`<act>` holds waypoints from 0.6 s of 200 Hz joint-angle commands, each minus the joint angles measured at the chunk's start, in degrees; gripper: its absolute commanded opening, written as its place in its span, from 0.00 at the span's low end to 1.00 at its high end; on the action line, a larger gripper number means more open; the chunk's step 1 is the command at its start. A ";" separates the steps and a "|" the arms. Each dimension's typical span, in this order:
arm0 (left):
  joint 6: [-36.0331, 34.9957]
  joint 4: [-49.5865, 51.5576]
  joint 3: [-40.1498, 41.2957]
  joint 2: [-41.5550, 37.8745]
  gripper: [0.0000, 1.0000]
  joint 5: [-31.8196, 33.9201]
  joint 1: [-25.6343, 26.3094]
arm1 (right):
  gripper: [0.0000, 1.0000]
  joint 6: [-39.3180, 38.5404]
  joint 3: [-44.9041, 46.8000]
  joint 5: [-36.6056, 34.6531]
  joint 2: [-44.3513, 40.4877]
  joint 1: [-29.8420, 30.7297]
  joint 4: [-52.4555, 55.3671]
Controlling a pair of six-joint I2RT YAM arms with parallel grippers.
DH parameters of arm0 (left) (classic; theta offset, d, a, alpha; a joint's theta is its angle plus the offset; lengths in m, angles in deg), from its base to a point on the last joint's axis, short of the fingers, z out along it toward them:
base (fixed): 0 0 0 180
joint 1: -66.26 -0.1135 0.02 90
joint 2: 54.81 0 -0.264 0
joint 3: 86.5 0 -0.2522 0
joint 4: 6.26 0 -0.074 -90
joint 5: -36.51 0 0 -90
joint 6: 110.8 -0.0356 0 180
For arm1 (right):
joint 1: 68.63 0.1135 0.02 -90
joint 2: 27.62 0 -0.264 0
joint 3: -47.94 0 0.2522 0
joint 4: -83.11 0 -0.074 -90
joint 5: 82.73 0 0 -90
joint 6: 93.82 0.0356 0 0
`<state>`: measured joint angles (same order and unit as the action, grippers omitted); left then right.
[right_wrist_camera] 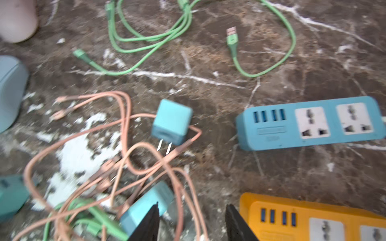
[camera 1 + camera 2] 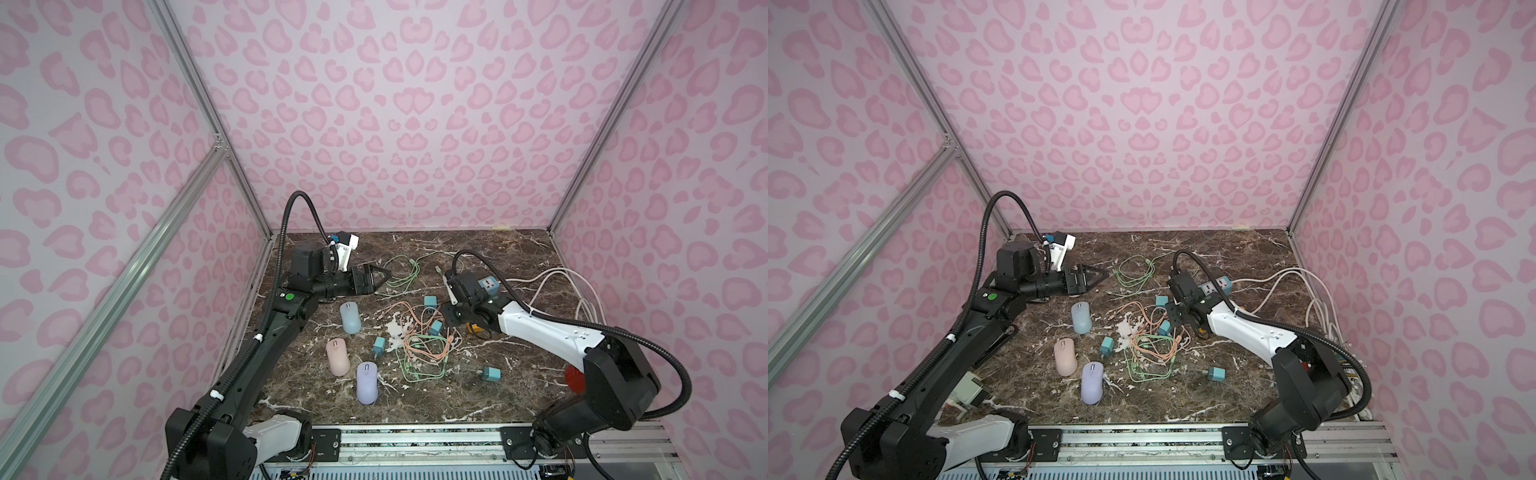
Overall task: Unplug the wireless mouse
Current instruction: Move the socket to the center of the board, then adjust the power cord at the center of the board.
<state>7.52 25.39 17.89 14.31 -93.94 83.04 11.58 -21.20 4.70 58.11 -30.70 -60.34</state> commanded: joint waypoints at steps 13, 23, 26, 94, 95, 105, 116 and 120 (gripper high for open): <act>0.24 4.14 2.52 -1.34 1.00 3.01 3.13 | 0.57 2.66 6.75 1.52 -6.67 4.26 -2.33; 1.33 2.76 4.72 -1.87 1.00 3.56 4.44 | 0.58 4.62 9.57 2.08 -8.60 5.56 -4.02; 1.77 2.08 5.48 -2.10 1.00 3.80 4.91 | 0.58 5.21 10.41 2.37 -9.12 5.90 -4.61; 9.15 -21.27 18.53 2.61 1.00 8.41 16.73 | 0.43 14.02 22.07 -3.40 -10.10 6.47 -15.29; 9.10 -21.43 18.52 2.87 1.00 8.43 16.90 | 0.43 14.03 22.11 -3.49 -10.08 6.46 -15.39; 8.48 -22.84 18.13 5.08 1.00 8.75 18.58 | 0.43 14.23 22.32 -4.30 -9.96 6.29 -15.96; 7.95 -24.52 17.88 7.58 1.00 8.73 20.09 | 0.43 14.11 22.16 -4.63 -9.51 6.22 -16.34; 7.78 -25.28 17.82 8.60 1.00 8.52 20.44 | 0.43 14.13 22.08 -4.71 -9.30 6.27 -16.44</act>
<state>15.58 8.96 36.21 19.27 -85.91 101.38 24.06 0.70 3.48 48.23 -24.42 -72.91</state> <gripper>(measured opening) 0.998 0.432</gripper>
